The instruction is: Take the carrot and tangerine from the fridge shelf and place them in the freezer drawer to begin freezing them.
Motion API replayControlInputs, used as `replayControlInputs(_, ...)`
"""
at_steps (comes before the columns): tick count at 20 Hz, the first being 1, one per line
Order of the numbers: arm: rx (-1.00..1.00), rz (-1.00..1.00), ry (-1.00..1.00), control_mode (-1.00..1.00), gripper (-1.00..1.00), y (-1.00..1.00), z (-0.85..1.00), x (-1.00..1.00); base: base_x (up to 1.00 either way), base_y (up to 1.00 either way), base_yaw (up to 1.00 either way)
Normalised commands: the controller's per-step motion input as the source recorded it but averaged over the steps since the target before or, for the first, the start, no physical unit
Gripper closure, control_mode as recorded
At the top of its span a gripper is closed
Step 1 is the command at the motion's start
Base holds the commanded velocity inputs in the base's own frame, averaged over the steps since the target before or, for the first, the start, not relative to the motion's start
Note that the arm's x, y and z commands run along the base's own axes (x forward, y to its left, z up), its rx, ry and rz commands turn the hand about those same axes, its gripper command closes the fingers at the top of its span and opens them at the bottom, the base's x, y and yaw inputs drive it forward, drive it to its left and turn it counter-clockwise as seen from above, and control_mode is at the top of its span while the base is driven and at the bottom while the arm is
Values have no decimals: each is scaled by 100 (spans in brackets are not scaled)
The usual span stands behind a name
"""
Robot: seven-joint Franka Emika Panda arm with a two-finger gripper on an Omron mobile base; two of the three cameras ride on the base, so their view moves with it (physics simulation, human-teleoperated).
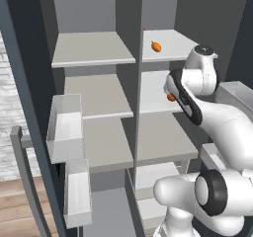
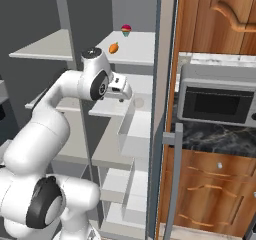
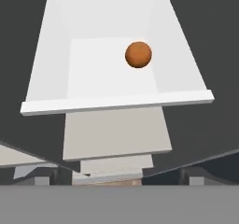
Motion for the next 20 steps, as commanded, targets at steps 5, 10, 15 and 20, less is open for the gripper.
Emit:
replayControlInputs(5, 0, -1, 8, -100, -100, -1, -34, 50, 0, 0, 0)
replayControlInputs(10, 0, -6, 3, -100, -100, 0, -35, 64, 0, 0, 0)
replayControlInputs(15, 0, -5, 0, -100, -100, -18, -39, 52, 0, 0, 0)
replayControlInputs(20, 0, -4, 0, -100, -100, -27, -33, 47, 0, 0, 0)
